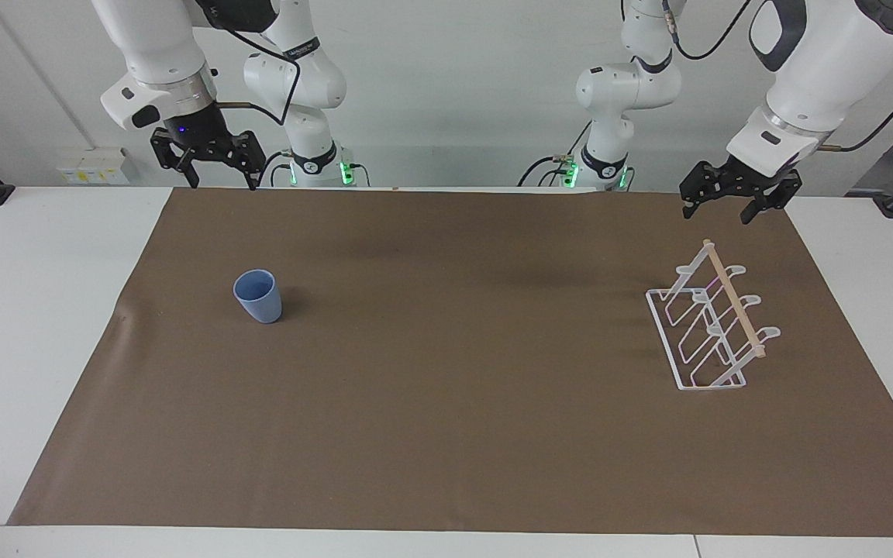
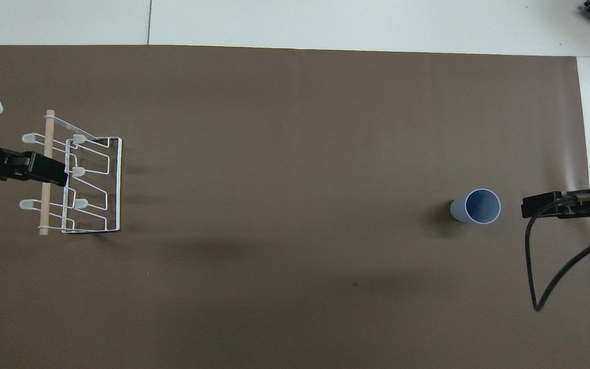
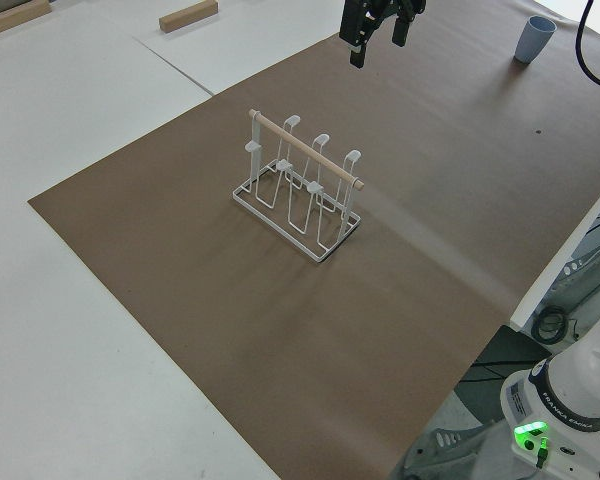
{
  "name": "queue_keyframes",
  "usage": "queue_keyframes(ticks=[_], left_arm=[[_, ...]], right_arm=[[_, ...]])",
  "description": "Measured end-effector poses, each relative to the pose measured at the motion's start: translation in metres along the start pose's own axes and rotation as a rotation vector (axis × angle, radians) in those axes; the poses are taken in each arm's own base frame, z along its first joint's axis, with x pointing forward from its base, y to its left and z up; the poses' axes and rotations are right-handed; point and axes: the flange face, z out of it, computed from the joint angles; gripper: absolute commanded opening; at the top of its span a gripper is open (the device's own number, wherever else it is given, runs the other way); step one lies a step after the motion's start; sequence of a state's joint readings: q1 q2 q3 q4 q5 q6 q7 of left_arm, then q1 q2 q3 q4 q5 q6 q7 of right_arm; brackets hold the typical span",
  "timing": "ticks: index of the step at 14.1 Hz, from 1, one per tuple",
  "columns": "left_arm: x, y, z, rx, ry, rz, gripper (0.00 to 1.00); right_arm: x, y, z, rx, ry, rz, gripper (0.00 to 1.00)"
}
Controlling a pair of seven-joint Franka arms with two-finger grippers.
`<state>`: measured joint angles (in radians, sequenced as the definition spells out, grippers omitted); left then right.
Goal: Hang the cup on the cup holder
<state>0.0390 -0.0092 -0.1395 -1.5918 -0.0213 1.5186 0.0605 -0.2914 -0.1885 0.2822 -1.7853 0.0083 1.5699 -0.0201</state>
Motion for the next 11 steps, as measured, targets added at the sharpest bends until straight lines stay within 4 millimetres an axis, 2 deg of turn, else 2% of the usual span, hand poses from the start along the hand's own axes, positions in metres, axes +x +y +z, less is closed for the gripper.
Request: queue_keyframes(ticks=[5, 7, 11], left_arm=[[0.000, 0.000, 0.000, 0.000, 0.000, 0.000, 1.00], [0.000, 0.000, 0.000, 0.000, 0.000, 0.000, 1.00], [0.000, 0.000, 0.000, 0.000, 0.000, 0.000, 1.00]], right_arm=[[0.002, -0.005, 0.015, -0.007, 0.050, -0.010, 1.00], [0.002, -0.006, 0.036, -0.013, 0.078, -0.010, 1.00], [0.008, -0.012, 0.092, 0.051, 0.102, -0.001, 1.00]])
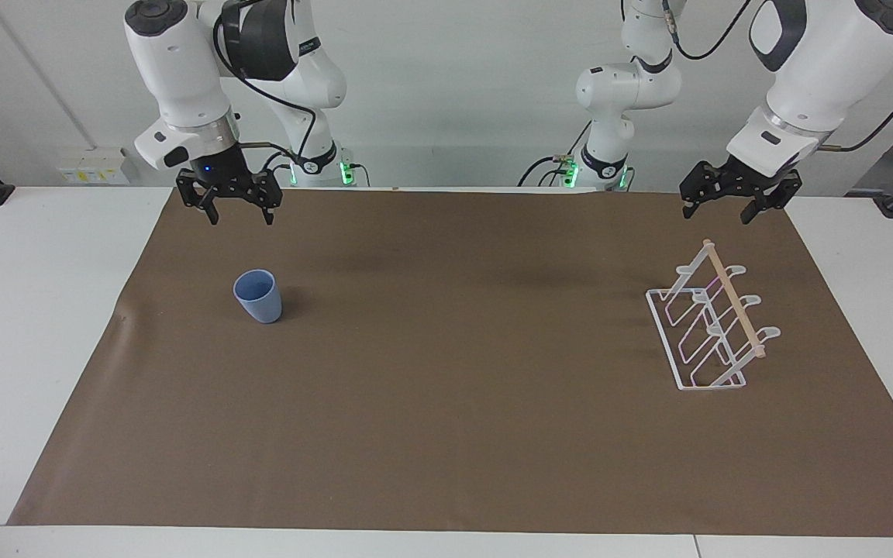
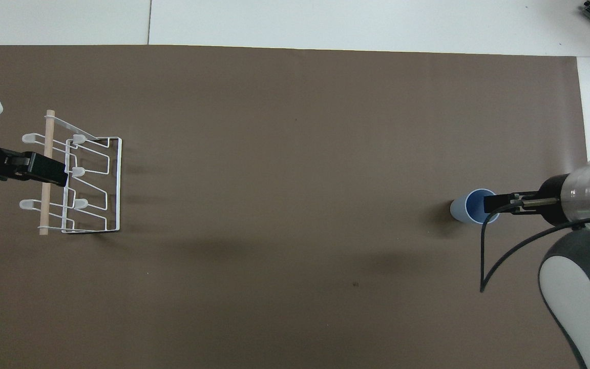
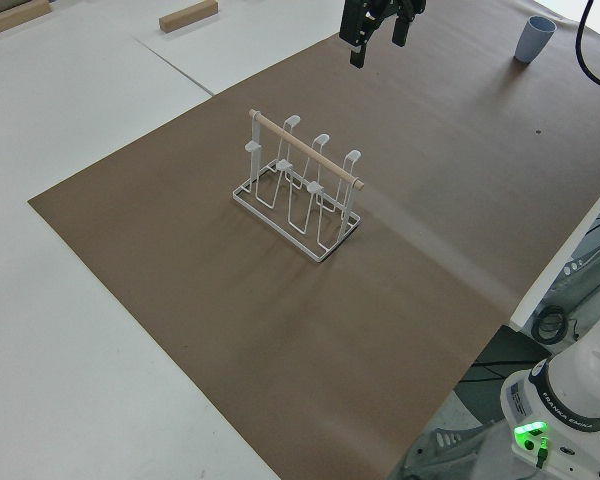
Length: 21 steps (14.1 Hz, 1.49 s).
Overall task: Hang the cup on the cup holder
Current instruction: 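Reach the right gripper to the blue cup rim and grasp it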
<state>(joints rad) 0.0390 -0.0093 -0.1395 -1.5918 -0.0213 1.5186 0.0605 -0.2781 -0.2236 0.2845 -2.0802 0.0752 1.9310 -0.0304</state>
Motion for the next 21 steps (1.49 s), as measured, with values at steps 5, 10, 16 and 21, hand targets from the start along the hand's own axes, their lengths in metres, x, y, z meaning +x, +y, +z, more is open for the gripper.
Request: queue_keyframes(ticks=[5, 10, 16, 21], left_arm=[[0.000, 0.000, 0.000, 0.000, 0.000, 0.000, 1.00], [0.000, 0.000, 0.000, 0.000, 0.000, 0.000, 1.00], [0.000, 0.000, 0.000, 0.000, 0.000, 0.000, 1.00], [0.000, 0.000, 0.000, 0.000, 0.000, 0.000, 1.00]], right_arm=[[0.004, -0.023, 0.063, 0.021, 0.009, -0.046, 1.00], [0.017, -0.014, 0.122, 0.050, -0.033, -0.083, 1.00], [0.020, -0.009, 0.153, 0.058, -0.003, -0.087, 1.00], [0.009, -0.008, 0.175, 0.058, -0.021, -0.083, 0.47]])
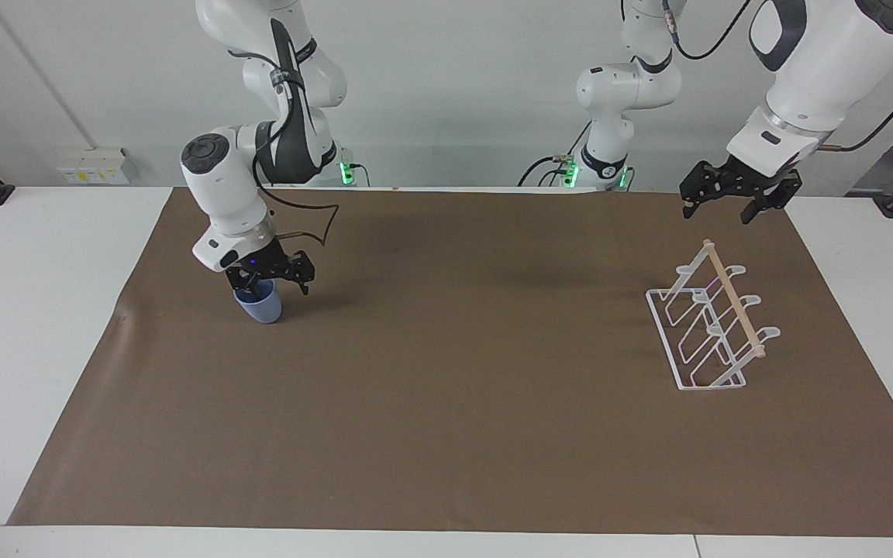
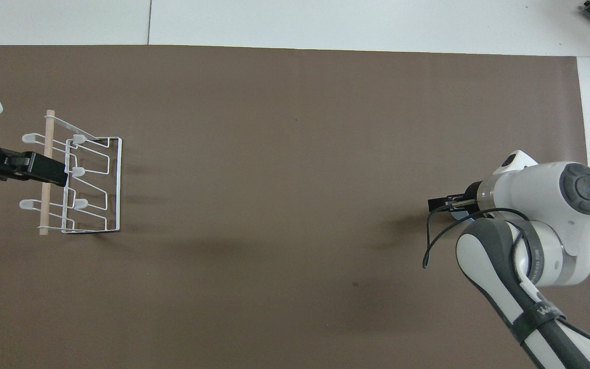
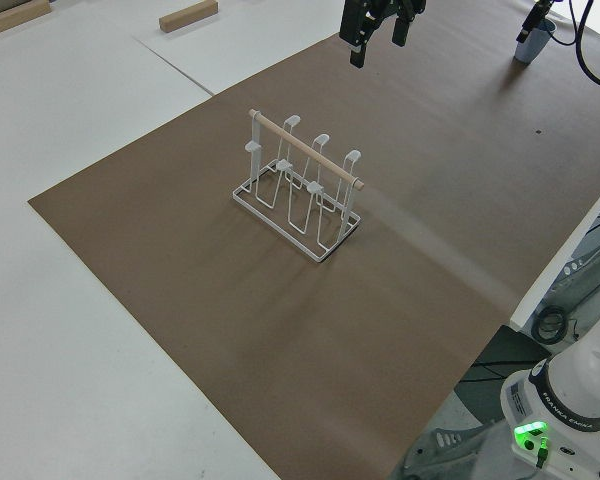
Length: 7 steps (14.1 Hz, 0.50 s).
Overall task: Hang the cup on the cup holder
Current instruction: 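Reach the right gripper to the blue cup rim and grasp it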
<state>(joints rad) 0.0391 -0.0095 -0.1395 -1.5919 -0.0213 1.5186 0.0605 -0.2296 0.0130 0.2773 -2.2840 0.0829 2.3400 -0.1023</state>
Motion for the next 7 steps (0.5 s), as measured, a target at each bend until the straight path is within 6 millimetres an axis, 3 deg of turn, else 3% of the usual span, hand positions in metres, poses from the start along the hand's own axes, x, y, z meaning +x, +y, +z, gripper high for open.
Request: queue_keyframes(ticks=[3, 7], left_arm=[[0.0000, 0.0000, 0.0000, 0.000, 0.000, 0.000, 1.00], [0.0000, 0.0000, 0.0000, 0.000, 0.000, 0.000, 1.00]], right_arm=[[-0.0003, 0.0000, 0.0004, 0.000, -0.001, 0.000, 0.00], [-0.0002, 0.0008, -0.0010, -0.001, 0.002, 0.002, 0.00]])
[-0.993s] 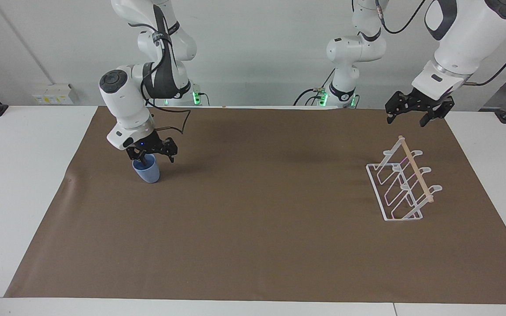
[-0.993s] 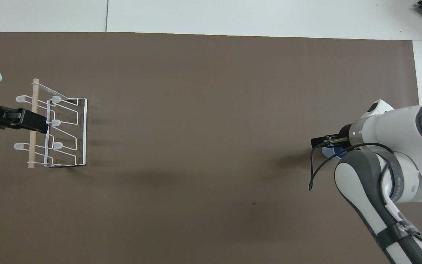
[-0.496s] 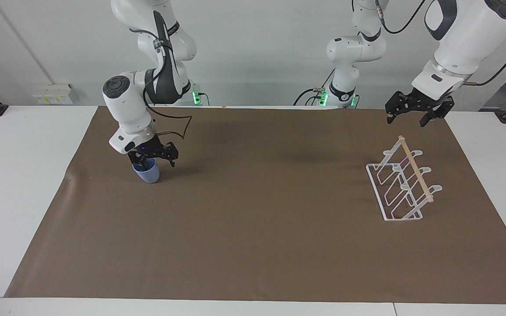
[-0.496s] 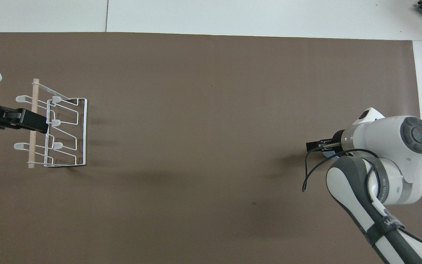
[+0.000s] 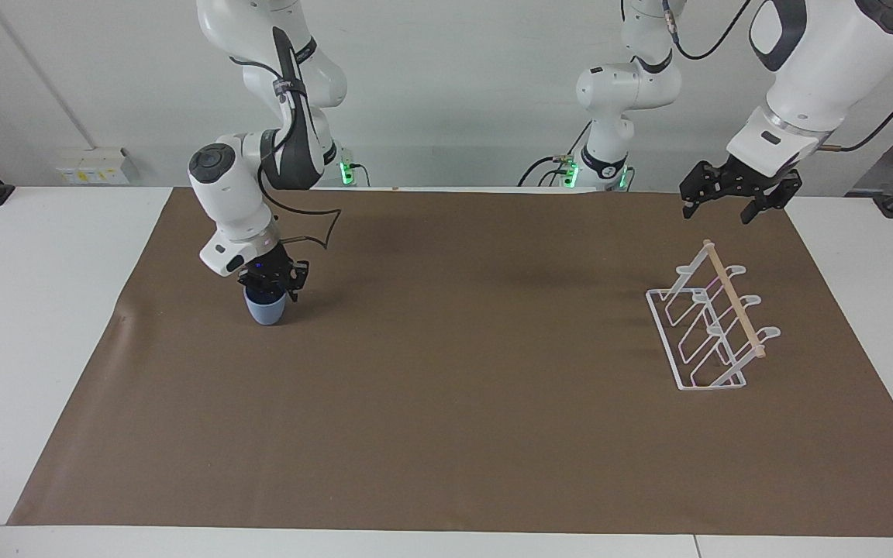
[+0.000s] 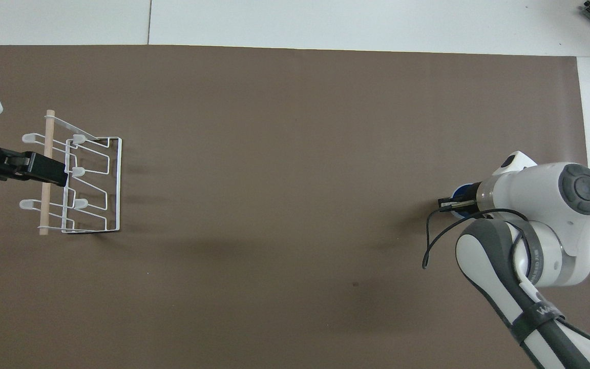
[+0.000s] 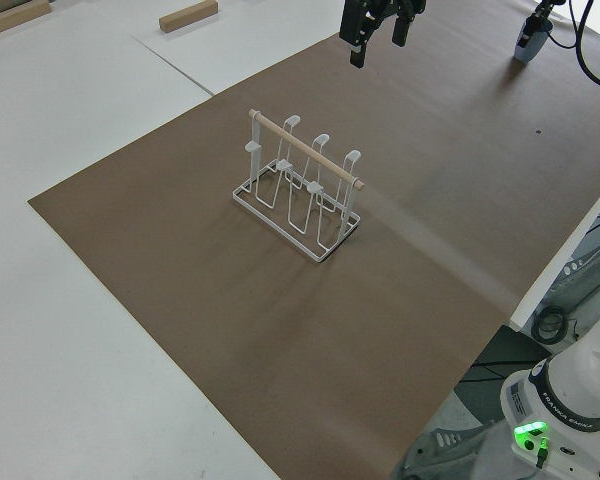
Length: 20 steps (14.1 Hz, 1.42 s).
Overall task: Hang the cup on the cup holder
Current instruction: 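Reach the right gripper to the blue cup rim and grasp it, then lift the blue cup and tip it sideways toward the rack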
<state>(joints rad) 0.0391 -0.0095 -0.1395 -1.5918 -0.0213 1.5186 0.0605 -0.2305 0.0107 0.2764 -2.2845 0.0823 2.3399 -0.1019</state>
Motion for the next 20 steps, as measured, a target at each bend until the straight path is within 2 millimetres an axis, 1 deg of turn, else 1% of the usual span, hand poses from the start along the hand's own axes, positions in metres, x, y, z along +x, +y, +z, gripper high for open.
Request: queue_keyframes(ticks=[3, 5, 6, 7, 9, 10, 11, 12, 13, 14, 16, 17, 20], left_arm=[[0.000, 0.000, 0.000, 0.000, 0.000, 0.000, 1.00], [0.000, 0.000, 0.000, 0.000, 0.000, 0.000, 1.00], [0.000, 0.000, 0.000, 0.000, 0.000, 0.000, 1.00], [0.000, 0.000, 0.000, 0.000, 0.000, 0.000, 1.00], [0.000, 0.000, 0.000, 0.000, 0.000, 0.000, 1.00], [0.000, 0.000, 0.000, 0.000, 0.000, 0.000, 1.00], [0.000, 0.000, 0.000, 0.000, 0.000, 0.000, 1.00], [0.000, 0.000, 0.000, 0.000, 0.000, 0.000, 1.00], [0.000, 0.000, 0.000, 0.000, 0.000, 0.000, 1.00], [0.000, 0.000, 0.000, 0.000, 0.000, 0.000, 1.00], [0.000, 0.000, 0.000, 0.000, 0.000, 0.000, 1.00], [0.000, 0.000, 0.000, 0.000, 0.000, 0.000, 1.00], [0.000, 0.000, 0.000, 0.000, 0.000, 0.000, 1.00]], right_arm=[[0.000, 0.000, -0.003, 0.000, -0.006, 0.000, 0.00], [0.004, -0.001, -0.011, 0.007, -0.043, -0.002, 0.00], [0.009, -0.004, -0.023, 0.011, -0.060, -0.008, 0.00], [0.017, -0.008, -0.040, 0.015, -0.069, -0.015, 0.00], [0.033, -0.019, -0.085, 0.027, -0.073, -0.033, 0.00], [0.039, -0.028, -0.105, 0.030, -0.069, -0.049, 0.00], [0.043, -0.041, -0.123, 0.041, -0.065, -0.069, 0.00], [0.045, -0.059, -0.139, 0.088, -0.060, -0.078, 0.00], [0.045, -0.077, -0.152, 0.178, -0.053, -0.069, 0.00], [0.046, -0.093, -0.163, 0.284, -0.042, -0.051, 0.00], [0.048, -0.114, -0.179, 0.436, -0.019, -0.024, 0.00], [0.049, -0.125, -0.186, 0.477, -0.010, -0.031, 0.00], [0.048, -0.174, -0.212, 0.613, 0.022, -0.066, 0.00]])
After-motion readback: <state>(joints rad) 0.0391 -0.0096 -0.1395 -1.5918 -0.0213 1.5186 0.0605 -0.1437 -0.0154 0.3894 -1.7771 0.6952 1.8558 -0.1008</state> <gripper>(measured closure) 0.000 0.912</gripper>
